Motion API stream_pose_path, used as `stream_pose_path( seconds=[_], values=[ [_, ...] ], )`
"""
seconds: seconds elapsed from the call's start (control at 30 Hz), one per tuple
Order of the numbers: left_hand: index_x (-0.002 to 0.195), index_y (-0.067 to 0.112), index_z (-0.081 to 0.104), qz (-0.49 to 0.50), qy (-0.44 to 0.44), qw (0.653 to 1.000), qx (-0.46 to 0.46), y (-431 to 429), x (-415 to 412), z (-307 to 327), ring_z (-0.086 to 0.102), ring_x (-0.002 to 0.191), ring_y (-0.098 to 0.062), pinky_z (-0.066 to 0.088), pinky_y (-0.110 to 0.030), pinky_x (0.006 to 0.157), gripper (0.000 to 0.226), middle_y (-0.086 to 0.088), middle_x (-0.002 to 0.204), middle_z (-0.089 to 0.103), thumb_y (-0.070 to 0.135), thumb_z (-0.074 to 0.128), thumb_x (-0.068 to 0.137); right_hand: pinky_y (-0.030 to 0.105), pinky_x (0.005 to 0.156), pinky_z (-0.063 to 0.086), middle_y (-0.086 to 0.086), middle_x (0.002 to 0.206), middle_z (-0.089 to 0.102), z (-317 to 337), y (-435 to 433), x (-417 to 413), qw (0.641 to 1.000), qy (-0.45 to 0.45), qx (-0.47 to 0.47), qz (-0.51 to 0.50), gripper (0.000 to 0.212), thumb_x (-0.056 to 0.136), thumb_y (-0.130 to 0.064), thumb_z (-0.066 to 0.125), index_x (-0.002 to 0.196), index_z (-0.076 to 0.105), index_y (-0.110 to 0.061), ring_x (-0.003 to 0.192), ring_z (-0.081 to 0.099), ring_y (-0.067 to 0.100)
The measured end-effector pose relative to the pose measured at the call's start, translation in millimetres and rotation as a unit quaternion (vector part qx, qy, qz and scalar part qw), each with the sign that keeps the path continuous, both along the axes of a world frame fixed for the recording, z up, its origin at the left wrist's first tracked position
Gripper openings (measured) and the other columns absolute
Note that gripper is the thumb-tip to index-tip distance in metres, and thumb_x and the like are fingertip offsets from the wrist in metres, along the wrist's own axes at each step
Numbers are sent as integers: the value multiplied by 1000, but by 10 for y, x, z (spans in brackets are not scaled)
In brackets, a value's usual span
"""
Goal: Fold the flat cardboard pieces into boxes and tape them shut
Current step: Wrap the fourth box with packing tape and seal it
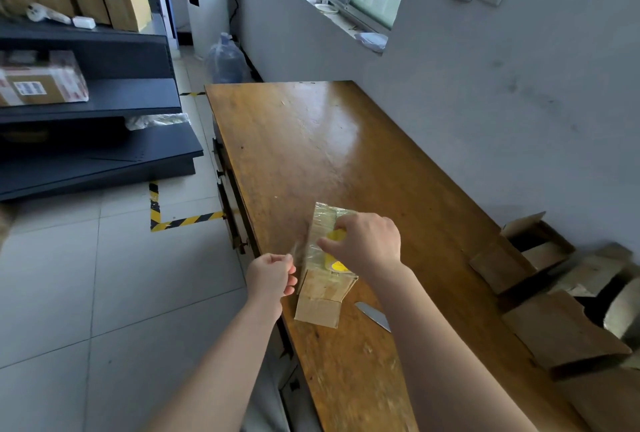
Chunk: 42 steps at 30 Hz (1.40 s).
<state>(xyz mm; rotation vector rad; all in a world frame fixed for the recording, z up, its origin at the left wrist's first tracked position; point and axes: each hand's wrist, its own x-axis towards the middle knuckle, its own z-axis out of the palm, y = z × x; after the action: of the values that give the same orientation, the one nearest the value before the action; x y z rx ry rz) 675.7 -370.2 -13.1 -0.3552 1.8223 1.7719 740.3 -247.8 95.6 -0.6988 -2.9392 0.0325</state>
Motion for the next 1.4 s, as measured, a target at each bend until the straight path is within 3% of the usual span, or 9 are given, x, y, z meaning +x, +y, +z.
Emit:
stream_pose_path(
  seconds=[0.2, 0.67, 0.77, 0.87, 0.97, 1.03, 1.1, 1.27, 1.4],
  values=[
    [85, 6, 62, 11, -26, 1000, 4, 51, 7, -65, 57, 57, -18, 50, -29, 52, 9, -9, 73, 63, 10, 60, 93, 26, 61, 38, -7, 78, 67, -13, 39, -85, 1000, -20, -14, 1, 38, 87, -58, 57, 87, 71, -22, 70, 59, 12],
    [89, 12, 59, -67, -58, 994, -63, 186, 80, -216, 45, 55, -13, 32, -23, 43, 14, -3, 72, 52, 19, 51, 98, 29, 73, 35, -6, 76, 63, -161, 62, -112, 998, -7, -67, -15, 36, 85, -55, 60, 83, 69, -20, 68, 52, 12],
    [104, 9, 56, -104, -76, 987, -97, 225, 66, -200, 45, 58, -13, 32, -24, 46, 22, -2, 76, 49, 29, 47, 100, 30, 76, 41, -6, 75, 62, -176, 56, -124, 997, -5, -70, -13, 35, 85, -53, 60, 82, 68, -19, 69, 53, 13],
    [129, 9, 41, -112, -97, 982, -114, 169, 8, -178, 55, 78, -18, 40, -27, 56, 45, -8, 102, 55, 30, 59, 94, 31, 77, 47, -4, 77, 63, -183, 67, -124, 997, -10, -74, -12, 36, 85, -53, 61, 83, 69, -17, 72, 57, 14],
    [133, 8, 40, -148, 45, 969, -193, 103, 20, -218, 55, 100, -22, 43, -28, 72, 46, -10, 126, 53, 11, 59, 92, 29, 73, 44, -4, 77, 64, -183, 65, -128, 997, -11, -71, -14, 37, 84, -53, 61, 83, 70, -17, 73, 57, 15],
    [126, 12, 47, -101, 200, 954, -199, 108, 117, -186, 56, 99, -18, 41, -20, 70, 31, -5, 120, 57, 9, 53, 95, 30, 71, 42, -3, 77, 66, -187, 56, -137, 998, -13, -66, -15, 37, 84, -52, 62, 84, 70, -16, 73, 57, 16],
    [129, 16, 48, -80, 283, 943, -153, 169, 255, -112, 58, 103, -14, 37, -12, 68, 29, 3, 118, 60, 16, 41, 101, 31, 69, 41, -3, 75, 65, -181, 50, -141, 998, -14, -63, -20, 37, 83, -53, 62, 83, 70, -17, 72, 57, 17],
    [140, 19, 49, -128, 285, 936, -165, 201, 344, -84, 56, 118, -15, 44, -18, 82, 41, 3, 132, 59, 30, 30, 105, 29, 69, 46, -4, 76, 64, -184, 58, -136, 997, 3, -74, -21, 37, 83, -55, 61, 84, 69, -19, 73, 57, 15],
    [130, 21, 58, -109, 211, 965, -113, 253, 207, -13, 60, 103, -11, 51, -28, 83, 39, 6, 117, 65, 37, 35, 103, 31, 68, 48, -2, 77, 65, -180, 73, -115, 995, 6, -93, -19, 38, 86, -54, 59, 84, 70, -17, 74, 58, 17]
  ],
)
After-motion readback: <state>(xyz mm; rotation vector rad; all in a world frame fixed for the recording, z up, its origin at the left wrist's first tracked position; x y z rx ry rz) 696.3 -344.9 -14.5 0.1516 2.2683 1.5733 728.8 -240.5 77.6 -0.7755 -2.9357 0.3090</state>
